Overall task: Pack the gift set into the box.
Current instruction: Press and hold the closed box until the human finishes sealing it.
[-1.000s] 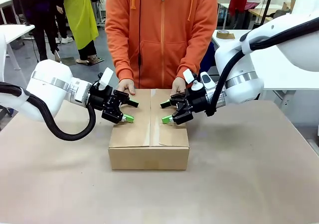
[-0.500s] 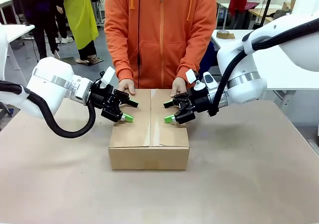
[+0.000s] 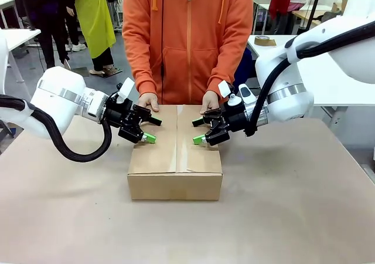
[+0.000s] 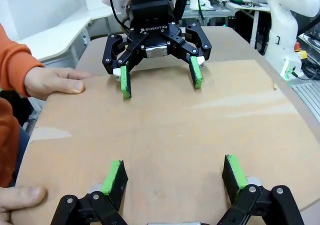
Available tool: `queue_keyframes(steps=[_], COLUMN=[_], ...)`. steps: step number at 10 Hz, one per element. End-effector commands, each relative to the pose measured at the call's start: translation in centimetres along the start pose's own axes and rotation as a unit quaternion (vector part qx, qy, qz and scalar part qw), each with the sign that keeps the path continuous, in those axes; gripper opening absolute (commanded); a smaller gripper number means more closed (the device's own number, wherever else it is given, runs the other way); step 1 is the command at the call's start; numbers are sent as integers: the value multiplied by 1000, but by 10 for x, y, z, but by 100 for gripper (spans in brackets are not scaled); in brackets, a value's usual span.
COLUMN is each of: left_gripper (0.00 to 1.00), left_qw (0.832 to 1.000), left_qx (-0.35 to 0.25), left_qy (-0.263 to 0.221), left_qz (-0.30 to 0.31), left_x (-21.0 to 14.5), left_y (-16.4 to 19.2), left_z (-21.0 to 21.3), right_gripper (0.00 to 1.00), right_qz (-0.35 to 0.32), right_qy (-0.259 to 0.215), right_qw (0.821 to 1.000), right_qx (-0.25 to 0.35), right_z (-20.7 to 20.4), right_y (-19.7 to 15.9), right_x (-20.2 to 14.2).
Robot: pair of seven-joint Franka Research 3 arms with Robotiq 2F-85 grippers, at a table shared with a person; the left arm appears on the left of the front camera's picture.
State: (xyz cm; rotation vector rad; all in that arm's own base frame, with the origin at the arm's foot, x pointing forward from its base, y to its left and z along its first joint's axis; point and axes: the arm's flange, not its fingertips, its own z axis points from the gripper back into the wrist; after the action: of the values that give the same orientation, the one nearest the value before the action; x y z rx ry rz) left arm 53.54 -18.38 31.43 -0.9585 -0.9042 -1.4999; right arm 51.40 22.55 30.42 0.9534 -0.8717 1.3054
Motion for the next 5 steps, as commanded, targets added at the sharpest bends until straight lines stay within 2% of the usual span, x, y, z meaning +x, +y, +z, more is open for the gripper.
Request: queue_keyframes(steps=[1, 5], left_gripper=[100, 100], left_qw=[1000, 1000], left_qx=[-1, -1], left_qy=[1, 1], left_qz=[-1, -1], left_x=[0, 0], left_y=[-1, -1], left_z=[-2, -2], right_gripper=[100, 100], right_qz=[-1, -1], right_qy=[1, 1], right_qw=[1000, 1000], right_qx=[-2, -2], right_z=[0, 0], right_y=[0, 0], right_x=[-3, -3])
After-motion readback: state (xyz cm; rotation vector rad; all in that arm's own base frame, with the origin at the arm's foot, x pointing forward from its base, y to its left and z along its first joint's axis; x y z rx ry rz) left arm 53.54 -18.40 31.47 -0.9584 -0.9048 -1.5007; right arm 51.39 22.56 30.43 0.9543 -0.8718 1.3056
